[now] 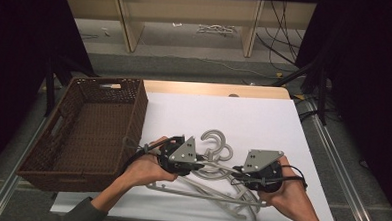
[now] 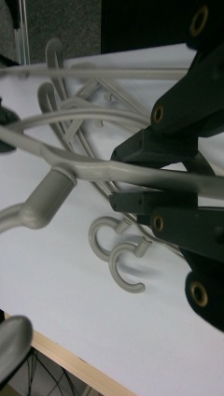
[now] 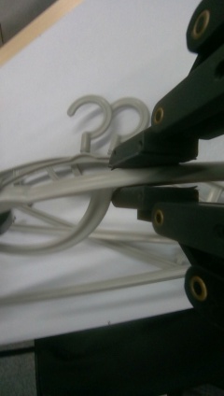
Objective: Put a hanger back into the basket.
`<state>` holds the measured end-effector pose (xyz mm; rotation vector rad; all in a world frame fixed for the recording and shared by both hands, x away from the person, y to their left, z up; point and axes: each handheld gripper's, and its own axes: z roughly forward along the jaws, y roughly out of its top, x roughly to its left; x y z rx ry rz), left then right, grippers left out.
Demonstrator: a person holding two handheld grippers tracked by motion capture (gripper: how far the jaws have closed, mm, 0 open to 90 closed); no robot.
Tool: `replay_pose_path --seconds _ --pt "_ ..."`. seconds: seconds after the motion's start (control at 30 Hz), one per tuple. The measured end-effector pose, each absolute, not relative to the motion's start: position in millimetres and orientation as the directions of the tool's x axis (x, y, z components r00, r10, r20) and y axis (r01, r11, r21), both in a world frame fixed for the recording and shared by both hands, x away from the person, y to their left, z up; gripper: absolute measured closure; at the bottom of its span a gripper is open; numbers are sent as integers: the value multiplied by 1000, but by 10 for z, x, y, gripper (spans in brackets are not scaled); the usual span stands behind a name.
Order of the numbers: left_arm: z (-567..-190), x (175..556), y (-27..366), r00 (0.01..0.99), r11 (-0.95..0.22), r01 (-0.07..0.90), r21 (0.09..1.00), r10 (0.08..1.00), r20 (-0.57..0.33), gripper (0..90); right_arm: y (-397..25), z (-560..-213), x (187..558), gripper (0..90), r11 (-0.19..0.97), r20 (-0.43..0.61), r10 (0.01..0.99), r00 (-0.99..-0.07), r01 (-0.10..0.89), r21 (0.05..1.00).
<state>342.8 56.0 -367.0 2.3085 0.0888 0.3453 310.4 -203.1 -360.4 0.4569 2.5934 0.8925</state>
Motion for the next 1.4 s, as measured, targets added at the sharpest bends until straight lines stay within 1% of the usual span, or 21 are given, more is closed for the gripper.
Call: replay_pose_path --seconds 0.03,0.1,0.13,0.17,0.2,0.23,0.27,0.3,0.33,0.37,0.4,0.43,0.47,0.6,0.8,0.87,1.2,1.3,1.33,1.37,1.4 --pt "-3670 3428 560 961 -690 -43 722 170 220 806 -2031 -3604 3104 784 748 -227 410 -883 183 638" --pt "-3648 3396 551 964 -687 -40 726 165 209 817 -2040 -3574 3107 743 742 -239 442 -865 203 638" --pt "-3627 3399 557 961 -697 -58 714 153 228 817 -2040 -3574 3107 743 742 -239 442 -865 203 638" --pt "-3622 3401 554 960 -691 -47 721 169 225 819 -2045 -3565 3105 698 738 -232 455 -860 218 639" --pt "-3589 3446 573 956 -683 -20 730 201 214 820 -2046 -3550 3107 541 707 -221 503 -835 251 662" --pt "-3589 3446 573 956 -683 -20 730 201 214 820 -2044 -3537 3108 482 682 -218 538 -814 268 680" --pt "-3520 3512 603 945 -682 -1 732 238 223 820 -2048 -3519 3114 438 659 -219 565 -795 276 700" --pt "-3520 3512 603 945 -682 -1 732 238 223 820 -2048 -3519 3114 438 659 -219 565 -795 276 700" --pt "-3422 3576 641 938 -691 12 723 259 232 820 -2072 -3477 3119 380 611 -217 612 -761 280 741" --pt "-3422 3576 641 938 -691 12 723 259 232 820 -2072 -3477 3119 380 611 -217 612 -761 280 741" --pt "-3366 3599 660 932 -693 16 721 272 241 820 -2107 -3428 3117 353 557 -197 648 -736 281 782" --pt "-3304 3621 679 928 -696 20 718 280 245 820 -2107 -3428 3117 353 557 -197 648 -736 281 782" --pt "-3179 3659 723 917 -703 21 710 297 267 820 -2138 -3387 3116 332 506 -188 680 -708 269 820" --pt "-3013 3733 814 898 -705 36 708 334 286 820 -2187 -3336 3093 326 444 -182 723 -666 247 861" --pt "-2771 3909 1156 857 -675 91 732 428 288 820 -2211 -3353 3076 310 413 -169 734 -658 234 880" --pt "-2745 3960 1302 841 -657 114 745 463 280 820 -2199 -3406 3091 289 415 -160 732 -662 248 876" --pt "-2716 4076 2001 751 -622 213 753 597 280 820 -2127 -3672 3178 265 387 -92 722 -686 290 875" --pt "-2718 4083 2105 738 -619 220 754 611 287 820 -2133 -3706 3177 256 375 -84 723 -686 288 881" --pt "-2705 4101 2166 732 -634 196 748 602 319 820 -2132 -3732 3182 250 365 -83 728 -681 282 887" --pt "-2725 4092 2251 714 -601 246 760 643 278 820 -2150 -3769 3176 248 364 -78 731 -678 291 885" --pt "-2718 4105 2309 713 -612 242 753 638 290 820 -2157 -3791 3175 243 359 -71 732 -677 296 885"
